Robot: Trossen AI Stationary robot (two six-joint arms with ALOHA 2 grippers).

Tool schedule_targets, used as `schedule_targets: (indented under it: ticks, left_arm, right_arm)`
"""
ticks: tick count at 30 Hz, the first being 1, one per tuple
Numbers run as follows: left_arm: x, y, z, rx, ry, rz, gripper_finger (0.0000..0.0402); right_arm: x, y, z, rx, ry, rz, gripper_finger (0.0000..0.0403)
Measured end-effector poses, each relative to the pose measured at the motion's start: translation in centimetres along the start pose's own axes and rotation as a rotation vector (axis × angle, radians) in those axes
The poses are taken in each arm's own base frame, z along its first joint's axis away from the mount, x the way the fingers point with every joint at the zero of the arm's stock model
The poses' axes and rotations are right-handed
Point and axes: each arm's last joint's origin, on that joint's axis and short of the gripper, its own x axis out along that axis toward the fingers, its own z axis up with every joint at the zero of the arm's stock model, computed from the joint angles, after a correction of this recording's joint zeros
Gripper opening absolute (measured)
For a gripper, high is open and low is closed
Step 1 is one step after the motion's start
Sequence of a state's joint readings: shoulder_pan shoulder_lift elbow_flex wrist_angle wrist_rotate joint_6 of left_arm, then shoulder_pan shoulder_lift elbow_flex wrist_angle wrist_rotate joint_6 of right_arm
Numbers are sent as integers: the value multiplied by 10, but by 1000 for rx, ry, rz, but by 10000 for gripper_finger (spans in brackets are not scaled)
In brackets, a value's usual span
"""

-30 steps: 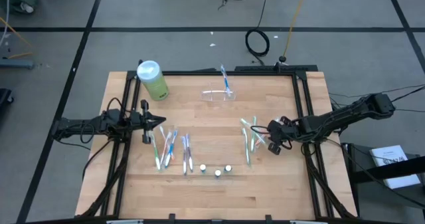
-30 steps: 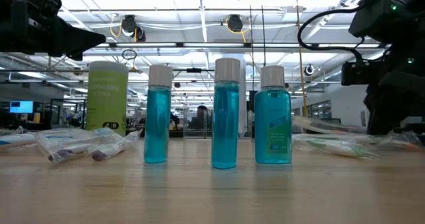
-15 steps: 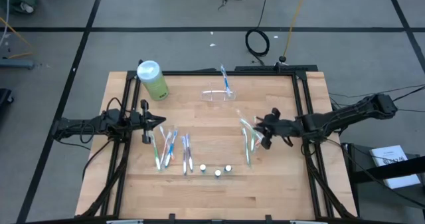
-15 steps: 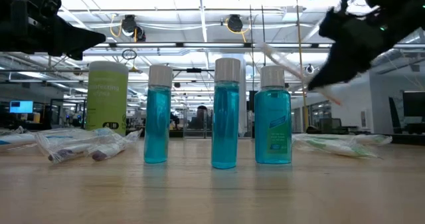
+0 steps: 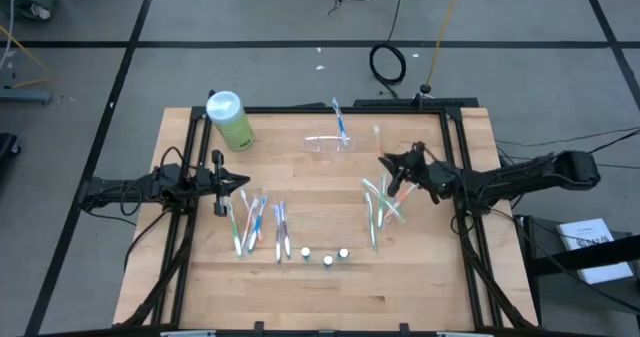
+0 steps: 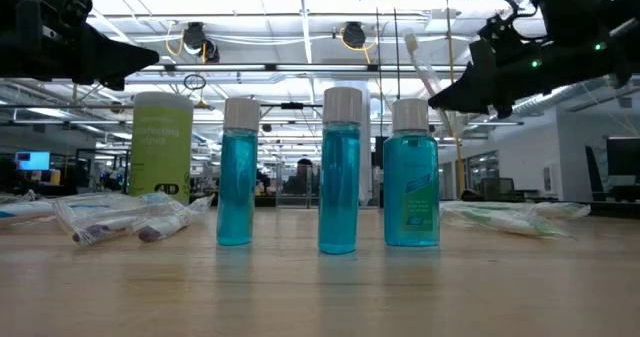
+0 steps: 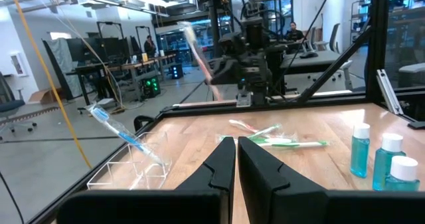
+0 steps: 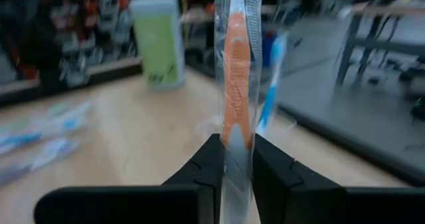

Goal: Pick & Place toothbrushing station
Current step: Put the orange toothbrush into the transparent organizer

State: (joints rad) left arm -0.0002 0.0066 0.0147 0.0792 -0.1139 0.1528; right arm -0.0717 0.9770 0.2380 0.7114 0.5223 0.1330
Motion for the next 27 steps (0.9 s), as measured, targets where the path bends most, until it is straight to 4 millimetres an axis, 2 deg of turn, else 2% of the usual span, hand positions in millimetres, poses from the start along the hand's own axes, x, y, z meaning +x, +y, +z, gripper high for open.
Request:
schedule_targets:
  ticks: [5,10,18,27]
  left_arm:
    - [0,0,0,0,0,0,26]
    - [0,0,0,0,0,0,26]
    - [0,0,0,0,0,0,26]
    - [0,0,0,0,0,0,26]
  right_arm:
    - [6,-17,-6,-7,-55,-77,42]
    - [19,-22,-7,1,-66,-3,42]
    - [33,-32,-5,4,-185,-2,43]
    - [71,-32,2,-16,-170,54,43]
